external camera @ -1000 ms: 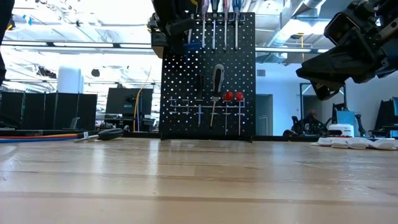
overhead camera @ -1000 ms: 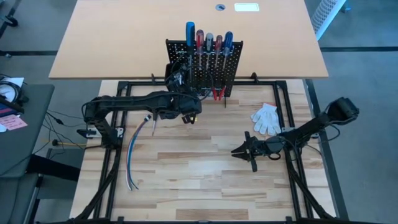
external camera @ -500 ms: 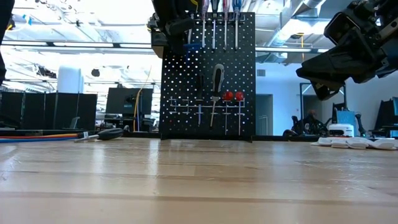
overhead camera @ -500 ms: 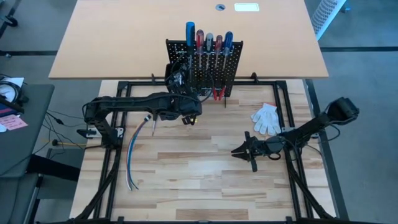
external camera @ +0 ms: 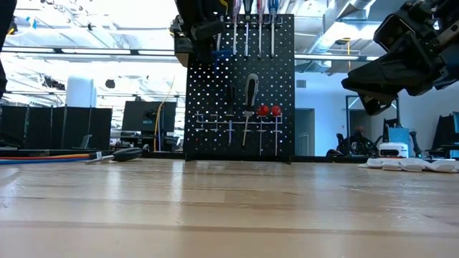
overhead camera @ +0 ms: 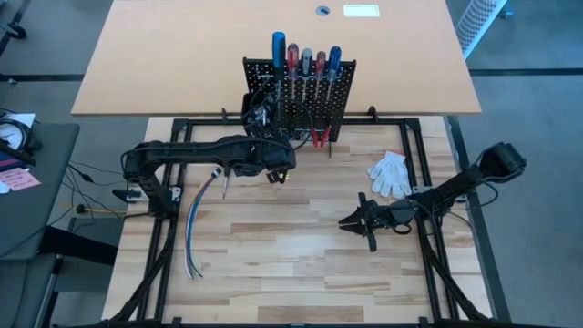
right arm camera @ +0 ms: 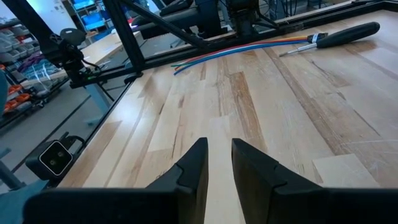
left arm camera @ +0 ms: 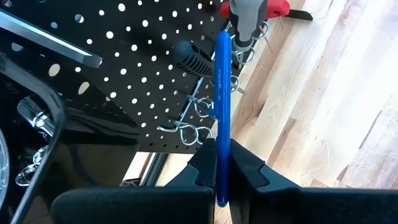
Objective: Hang tools onto peg board
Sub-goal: Hang the blue pick tool on the black pegboard
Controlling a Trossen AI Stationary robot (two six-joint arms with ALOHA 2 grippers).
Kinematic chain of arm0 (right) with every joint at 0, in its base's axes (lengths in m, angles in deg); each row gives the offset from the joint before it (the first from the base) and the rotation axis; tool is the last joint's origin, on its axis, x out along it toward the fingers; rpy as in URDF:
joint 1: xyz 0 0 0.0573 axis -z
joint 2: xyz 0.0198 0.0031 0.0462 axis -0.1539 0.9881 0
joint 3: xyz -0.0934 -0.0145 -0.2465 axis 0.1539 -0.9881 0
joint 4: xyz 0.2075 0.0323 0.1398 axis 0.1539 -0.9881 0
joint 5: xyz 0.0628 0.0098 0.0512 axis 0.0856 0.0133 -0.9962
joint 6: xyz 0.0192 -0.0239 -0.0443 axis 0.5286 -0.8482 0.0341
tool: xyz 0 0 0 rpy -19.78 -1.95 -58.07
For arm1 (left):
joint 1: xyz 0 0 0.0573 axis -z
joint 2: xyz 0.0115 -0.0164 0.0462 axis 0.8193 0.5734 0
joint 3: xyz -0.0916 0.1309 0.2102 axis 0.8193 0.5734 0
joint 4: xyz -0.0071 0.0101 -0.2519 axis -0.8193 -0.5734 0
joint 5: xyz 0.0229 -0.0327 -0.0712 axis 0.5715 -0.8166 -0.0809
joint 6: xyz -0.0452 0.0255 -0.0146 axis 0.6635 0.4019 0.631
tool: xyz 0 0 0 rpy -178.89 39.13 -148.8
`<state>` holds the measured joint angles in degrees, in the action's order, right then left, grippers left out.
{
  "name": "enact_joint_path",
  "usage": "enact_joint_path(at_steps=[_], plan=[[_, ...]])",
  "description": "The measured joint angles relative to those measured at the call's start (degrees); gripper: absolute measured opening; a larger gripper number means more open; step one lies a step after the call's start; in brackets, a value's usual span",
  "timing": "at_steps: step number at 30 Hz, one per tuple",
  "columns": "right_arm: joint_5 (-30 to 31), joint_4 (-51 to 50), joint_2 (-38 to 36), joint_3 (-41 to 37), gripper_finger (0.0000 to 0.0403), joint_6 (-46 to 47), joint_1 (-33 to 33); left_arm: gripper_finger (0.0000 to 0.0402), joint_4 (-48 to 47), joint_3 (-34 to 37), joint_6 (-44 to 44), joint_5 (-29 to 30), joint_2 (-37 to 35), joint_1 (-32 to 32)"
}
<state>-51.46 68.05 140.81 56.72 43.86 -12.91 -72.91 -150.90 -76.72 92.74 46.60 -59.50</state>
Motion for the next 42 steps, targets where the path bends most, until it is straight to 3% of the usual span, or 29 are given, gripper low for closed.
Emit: enact_joint_path(at_steps=[20, 42], plan=[[0.0, 0.0, 0.0, 0.0, 0.0079, 0.0, 0.0, 0.0004, 0.1, 0.1, -0.8, 1.5, -1.8, -0.4], [0.0, 0.0, 0.0, 0.0, 0.0079, 0.0, 0.0, 0.0004, 4.3, 0.0, -4.9, -10.6, -1.8, -7.4]])
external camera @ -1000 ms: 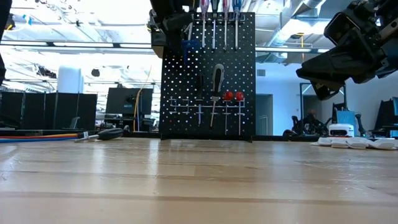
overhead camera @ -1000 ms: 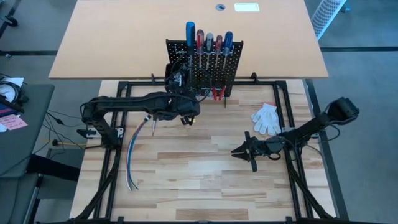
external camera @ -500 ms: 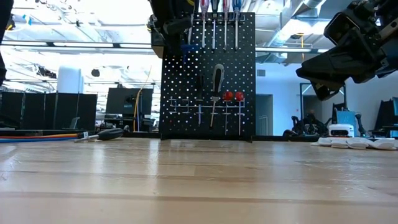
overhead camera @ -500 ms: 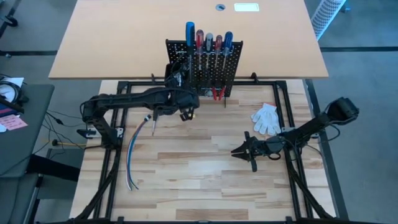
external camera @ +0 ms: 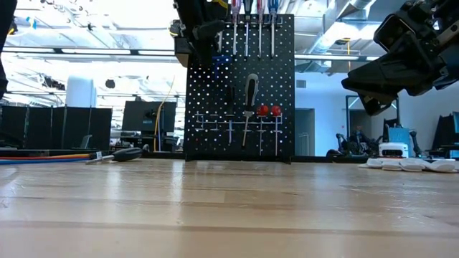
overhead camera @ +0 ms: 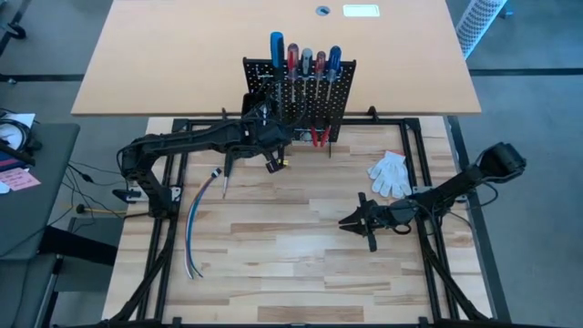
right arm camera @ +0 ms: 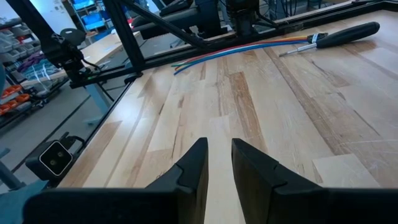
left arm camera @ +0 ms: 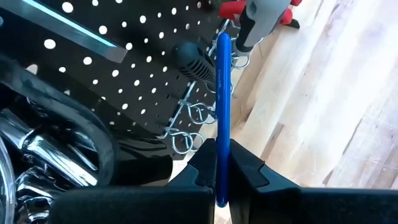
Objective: Hang tools onto peg board
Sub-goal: Hang the blue pick tool on the black pegboard
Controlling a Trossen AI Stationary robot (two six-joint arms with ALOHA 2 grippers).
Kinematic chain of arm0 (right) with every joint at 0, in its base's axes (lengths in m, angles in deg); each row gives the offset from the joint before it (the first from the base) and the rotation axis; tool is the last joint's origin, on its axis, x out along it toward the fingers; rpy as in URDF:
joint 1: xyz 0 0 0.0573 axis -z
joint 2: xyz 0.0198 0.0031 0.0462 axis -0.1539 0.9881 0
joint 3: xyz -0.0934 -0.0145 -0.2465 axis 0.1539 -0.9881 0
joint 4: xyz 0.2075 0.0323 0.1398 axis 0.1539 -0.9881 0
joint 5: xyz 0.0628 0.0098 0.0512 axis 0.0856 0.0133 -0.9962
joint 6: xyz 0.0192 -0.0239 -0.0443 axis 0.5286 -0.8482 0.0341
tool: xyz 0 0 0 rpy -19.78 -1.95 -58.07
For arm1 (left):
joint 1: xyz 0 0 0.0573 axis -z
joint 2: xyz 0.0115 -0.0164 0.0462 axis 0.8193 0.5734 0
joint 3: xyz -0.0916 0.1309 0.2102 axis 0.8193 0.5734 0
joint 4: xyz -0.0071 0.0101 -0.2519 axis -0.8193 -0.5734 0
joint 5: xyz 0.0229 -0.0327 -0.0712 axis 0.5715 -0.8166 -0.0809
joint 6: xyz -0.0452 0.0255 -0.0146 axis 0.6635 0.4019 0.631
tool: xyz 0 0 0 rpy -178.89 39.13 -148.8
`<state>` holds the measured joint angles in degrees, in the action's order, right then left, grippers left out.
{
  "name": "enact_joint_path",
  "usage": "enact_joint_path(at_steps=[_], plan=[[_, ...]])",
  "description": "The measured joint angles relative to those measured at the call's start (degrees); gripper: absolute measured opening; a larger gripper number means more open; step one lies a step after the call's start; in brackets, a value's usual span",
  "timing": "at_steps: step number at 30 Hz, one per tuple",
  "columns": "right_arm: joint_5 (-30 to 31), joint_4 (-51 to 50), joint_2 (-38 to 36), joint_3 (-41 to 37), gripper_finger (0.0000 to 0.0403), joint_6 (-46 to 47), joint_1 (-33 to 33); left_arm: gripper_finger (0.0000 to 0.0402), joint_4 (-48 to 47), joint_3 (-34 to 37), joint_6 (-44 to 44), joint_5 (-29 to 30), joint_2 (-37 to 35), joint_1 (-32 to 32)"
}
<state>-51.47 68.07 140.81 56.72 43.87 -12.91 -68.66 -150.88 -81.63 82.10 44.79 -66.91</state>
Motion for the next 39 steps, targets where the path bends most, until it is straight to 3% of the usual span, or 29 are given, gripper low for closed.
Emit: enact_joint_path(at_steps=[22, 39], plan=[[0.0, 0.0, 0.0, 0.0, 0.0079, 0.0, 0.0, 0.0004, 0.1, -0.2, 0.7, -8.7, -0.6, -5.1], [0.0, 0.0, 0.0, 0.0, 0.0079, 0.0, 0.0, 0.0017, -0.1, -0.1, 0.7, -8.3, -0.1, -5.1]])
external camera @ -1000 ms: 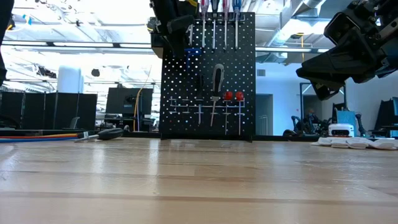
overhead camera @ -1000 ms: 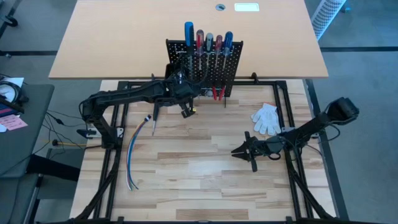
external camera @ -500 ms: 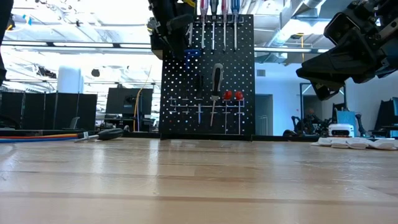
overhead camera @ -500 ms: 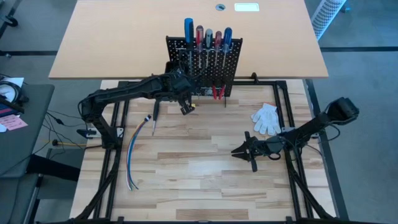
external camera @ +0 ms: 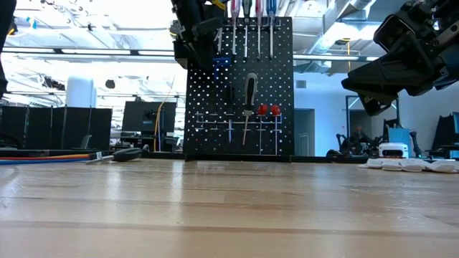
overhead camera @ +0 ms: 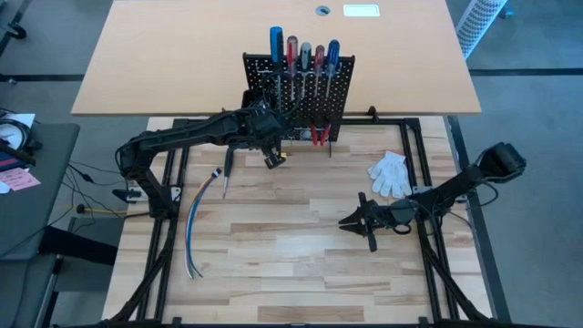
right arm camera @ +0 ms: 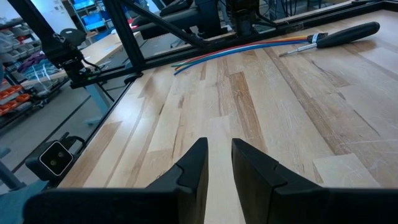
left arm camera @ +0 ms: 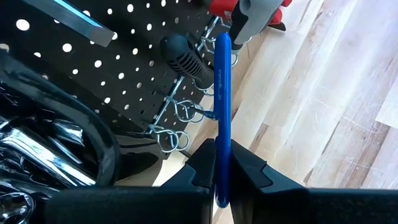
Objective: Hang tools onto peg board
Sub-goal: Hang the blue pick tool on the black pegboard
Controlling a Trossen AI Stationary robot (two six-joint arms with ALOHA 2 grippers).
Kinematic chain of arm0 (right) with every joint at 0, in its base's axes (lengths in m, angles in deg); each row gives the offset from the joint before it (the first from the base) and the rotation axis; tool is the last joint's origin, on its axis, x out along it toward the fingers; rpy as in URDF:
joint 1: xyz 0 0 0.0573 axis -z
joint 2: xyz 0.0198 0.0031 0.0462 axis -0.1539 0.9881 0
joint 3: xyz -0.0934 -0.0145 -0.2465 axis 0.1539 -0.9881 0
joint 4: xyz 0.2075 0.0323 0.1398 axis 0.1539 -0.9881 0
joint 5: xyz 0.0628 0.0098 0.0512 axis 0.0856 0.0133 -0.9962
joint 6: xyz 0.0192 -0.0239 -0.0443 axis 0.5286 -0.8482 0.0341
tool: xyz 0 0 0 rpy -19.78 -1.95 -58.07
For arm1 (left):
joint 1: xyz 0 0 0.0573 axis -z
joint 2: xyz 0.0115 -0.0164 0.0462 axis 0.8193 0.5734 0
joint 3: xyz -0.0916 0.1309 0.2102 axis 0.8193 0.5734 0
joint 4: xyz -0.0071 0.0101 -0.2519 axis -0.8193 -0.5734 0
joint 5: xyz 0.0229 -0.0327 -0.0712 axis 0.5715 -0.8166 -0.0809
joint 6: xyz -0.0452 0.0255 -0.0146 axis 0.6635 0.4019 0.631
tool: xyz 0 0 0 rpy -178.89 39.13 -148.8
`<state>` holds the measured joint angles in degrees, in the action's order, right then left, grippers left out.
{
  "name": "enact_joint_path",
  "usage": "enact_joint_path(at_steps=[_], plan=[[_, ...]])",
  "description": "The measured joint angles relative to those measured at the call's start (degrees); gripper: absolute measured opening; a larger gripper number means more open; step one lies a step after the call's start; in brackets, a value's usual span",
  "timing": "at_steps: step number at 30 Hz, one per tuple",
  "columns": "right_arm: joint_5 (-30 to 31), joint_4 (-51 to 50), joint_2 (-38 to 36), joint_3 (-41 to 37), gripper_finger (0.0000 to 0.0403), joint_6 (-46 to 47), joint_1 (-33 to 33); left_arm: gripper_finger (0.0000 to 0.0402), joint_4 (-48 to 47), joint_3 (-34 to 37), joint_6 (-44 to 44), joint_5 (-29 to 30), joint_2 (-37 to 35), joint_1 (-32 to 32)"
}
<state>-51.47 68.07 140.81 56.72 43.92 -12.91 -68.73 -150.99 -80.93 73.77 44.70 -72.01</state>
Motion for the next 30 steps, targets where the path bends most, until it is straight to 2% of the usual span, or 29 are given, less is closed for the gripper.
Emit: enact_joint_path(at_steps=[20, 30], plan=[[0.0, 0.0, 0.0, 0.0, 0.0079, 0.0, 0.0, 0.002, 1.0, 0.1, 0.2, 1.6, 0.1, 0.0], [0.0, 0.0, 0.0, 0.0, 0.0079, 0.0, 0.0, 0.008, 1.5, 0.1, 0.4, 4.5, 0.2, 0.0]])
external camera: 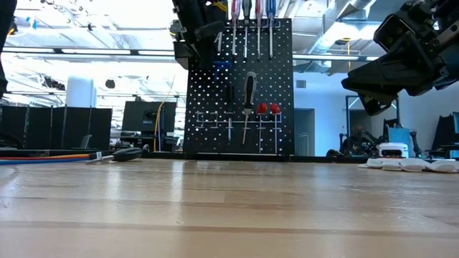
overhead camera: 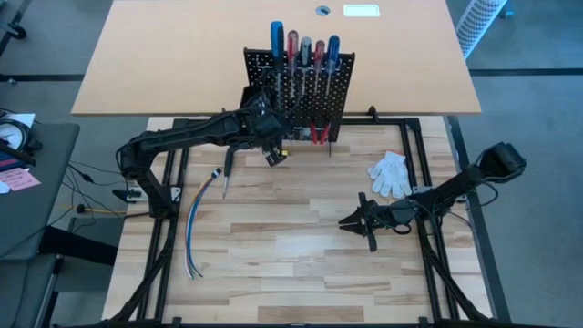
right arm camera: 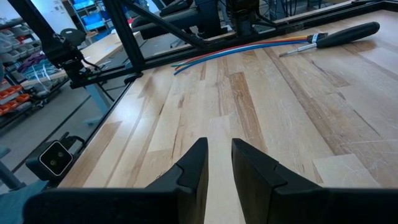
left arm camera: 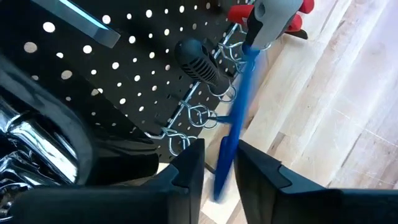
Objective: Hang tools onto peg board
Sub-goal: Hang the blue pick tool on the black pegboard
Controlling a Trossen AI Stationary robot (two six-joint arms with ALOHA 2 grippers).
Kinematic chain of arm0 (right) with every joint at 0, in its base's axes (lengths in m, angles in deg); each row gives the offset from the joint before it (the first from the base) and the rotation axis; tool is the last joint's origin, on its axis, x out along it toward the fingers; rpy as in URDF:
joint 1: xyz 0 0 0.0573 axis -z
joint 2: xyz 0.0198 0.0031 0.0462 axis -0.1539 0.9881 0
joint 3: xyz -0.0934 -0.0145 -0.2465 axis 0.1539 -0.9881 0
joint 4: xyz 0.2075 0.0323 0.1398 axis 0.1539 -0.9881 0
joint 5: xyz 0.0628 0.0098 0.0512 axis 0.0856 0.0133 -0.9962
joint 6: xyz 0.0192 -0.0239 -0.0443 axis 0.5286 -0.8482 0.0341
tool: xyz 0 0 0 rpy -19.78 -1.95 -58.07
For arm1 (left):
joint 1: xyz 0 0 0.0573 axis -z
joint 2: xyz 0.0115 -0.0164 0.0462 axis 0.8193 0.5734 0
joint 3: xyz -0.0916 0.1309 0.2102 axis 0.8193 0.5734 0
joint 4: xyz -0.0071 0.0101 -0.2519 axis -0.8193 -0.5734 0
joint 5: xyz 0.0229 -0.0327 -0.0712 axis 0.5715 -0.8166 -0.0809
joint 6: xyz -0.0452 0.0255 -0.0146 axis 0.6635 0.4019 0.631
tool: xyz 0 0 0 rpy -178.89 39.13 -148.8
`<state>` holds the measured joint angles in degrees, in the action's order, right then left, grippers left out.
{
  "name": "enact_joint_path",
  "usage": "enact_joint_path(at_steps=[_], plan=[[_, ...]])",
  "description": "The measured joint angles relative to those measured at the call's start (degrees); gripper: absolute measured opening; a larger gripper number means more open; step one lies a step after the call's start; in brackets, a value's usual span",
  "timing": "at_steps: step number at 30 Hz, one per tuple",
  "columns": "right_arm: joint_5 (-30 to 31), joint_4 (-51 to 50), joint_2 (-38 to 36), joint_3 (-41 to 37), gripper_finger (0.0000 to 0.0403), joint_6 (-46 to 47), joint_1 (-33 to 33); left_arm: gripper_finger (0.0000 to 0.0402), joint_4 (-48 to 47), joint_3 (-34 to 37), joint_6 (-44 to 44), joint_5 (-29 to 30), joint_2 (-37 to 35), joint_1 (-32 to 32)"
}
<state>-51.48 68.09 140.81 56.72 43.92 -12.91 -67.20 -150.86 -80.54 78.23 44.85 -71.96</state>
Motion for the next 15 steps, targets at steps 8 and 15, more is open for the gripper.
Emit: enact_joint_path(at_steps=[8, 15], plan=[[0.0, 0.0, 0.0, 0.0, 0.0079, 0.0, 0.0, 0.0098, -0.2, 0.0, 0.0, 0.9, 0.0, 0.1], [0.0, 0.0, 0.0, 0.0, 0.0079, 0.0, 0.0, 0.0098, -0.5, 0.1, -0.8, 2.7, 0.0, 1.9]])
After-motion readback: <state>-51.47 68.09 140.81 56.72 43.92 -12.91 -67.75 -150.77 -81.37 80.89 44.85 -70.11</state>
